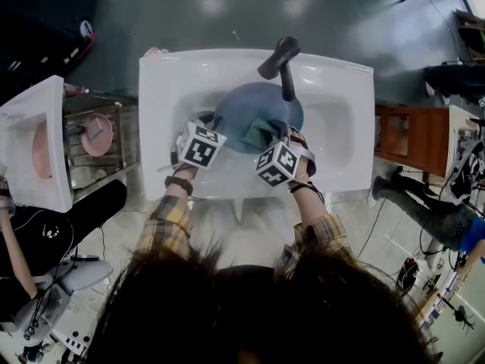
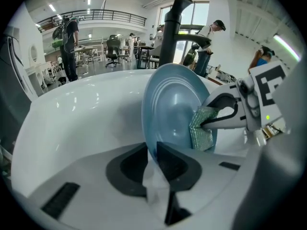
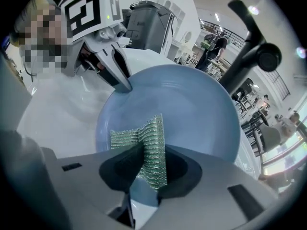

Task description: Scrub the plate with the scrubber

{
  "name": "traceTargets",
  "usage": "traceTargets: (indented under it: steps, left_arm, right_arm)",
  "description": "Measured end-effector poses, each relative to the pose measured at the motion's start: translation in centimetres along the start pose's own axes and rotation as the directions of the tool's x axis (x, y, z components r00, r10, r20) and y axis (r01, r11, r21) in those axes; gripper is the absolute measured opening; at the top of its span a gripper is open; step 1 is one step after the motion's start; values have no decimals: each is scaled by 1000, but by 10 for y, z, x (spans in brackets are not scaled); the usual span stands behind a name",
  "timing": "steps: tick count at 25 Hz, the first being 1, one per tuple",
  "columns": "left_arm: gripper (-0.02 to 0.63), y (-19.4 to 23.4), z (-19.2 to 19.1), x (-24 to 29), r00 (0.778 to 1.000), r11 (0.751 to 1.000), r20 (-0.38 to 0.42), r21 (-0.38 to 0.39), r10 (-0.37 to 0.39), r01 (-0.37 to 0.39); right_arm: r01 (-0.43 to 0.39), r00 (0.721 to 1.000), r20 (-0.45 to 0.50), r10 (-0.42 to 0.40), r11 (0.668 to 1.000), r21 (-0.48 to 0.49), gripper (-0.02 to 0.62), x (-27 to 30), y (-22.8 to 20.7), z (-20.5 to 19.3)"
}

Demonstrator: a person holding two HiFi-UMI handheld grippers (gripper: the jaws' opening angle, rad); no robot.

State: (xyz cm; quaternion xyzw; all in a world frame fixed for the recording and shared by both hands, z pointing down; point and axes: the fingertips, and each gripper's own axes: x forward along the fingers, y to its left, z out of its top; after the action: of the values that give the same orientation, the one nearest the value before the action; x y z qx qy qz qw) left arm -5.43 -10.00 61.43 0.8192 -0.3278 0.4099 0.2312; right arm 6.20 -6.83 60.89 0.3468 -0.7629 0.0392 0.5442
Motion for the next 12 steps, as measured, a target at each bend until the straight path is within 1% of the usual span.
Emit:
traceTargets:
  steps: [7,10,12]
  left_arm:
    - [55,-1,-2,0,1000,1000,1,-17,10,-10]
    - [55,-1,-2,1,1000,999,-8,-24,20,-20]
    - [55,-1,-2,0,1000,999,-10,-28,21,-22]
  right_arm:
    - [69,998,-2,-69,996,56,112,-14,-34,-16]
    - [84,996,8,-85,992,96,115,-16,-45,-14]
    - [111,993,34,-116,988,104,115,-19,-54,-4]
